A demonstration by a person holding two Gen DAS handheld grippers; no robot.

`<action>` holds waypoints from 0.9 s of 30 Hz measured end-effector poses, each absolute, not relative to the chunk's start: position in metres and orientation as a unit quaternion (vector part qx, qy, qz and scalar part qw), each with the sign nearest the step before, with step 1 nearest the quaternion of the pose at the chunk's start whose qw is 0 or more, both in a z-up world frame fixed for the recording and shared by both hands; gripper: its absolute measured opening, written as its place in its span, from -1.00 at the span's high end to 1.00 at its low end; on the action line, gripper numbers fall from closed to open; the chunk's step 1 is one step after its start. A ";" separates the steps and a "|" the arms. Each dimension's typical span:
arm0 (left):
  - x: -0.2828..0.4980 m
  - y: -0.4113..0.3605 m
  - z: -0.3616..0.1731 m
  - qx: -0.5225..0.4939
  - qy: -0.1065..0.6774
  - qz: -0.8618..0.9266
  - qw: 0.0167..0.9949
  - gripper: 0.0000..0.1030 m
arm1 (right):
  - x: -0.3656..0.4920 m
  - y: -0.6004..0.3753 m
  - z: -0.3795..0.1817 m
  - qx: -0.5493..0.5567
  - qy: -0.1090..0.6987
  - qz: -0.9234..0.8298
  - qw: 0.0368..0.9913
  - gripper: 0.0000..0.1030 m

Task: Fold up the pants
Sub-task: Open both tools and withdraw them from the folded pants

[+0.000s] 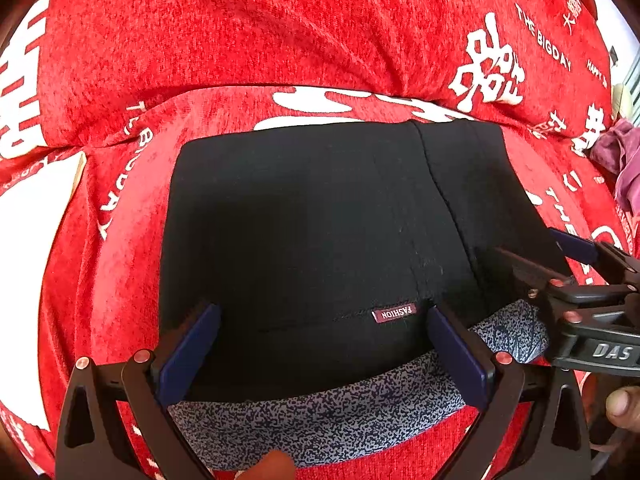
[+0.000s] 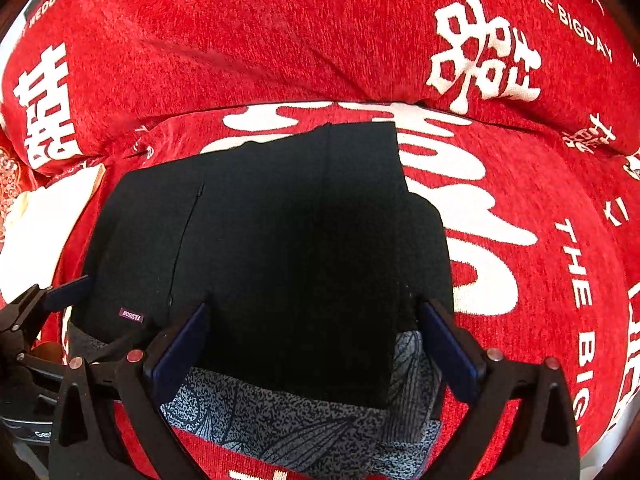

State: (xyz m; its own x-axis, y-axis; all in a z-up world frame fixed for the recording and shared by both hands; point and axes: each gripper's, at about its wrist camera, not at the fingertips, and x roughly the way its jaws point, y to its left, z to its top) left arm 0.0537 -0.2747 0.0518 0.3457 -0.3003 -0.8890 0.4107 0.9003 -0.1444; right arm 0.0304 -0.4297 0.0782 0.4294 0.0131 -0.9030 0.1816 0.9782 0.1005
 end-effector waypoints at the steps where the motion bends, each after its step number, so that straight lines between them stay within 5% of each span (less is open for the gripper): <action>1: 0.054 -0.275 0.052 0.055 0.529 -0.220 0.818 -1.00 | 0.030 -0.430 0.081 0.092 0.527 -0.052 0.843 -0.99; 13: 0.013 -0.247 0.090 0.070 0.493 -0.186 0.847 -1.00 | -0.011 -0.421 0.132 0.063 0.482 -0.081 0.870 -0.99; 27: -0.013 -0.247 0.087 0.088 0.500 -0.165 0.846 -1.00 | -0.037 -0.401 0.115 0.046 0.498 -0.087 0.862 -0.99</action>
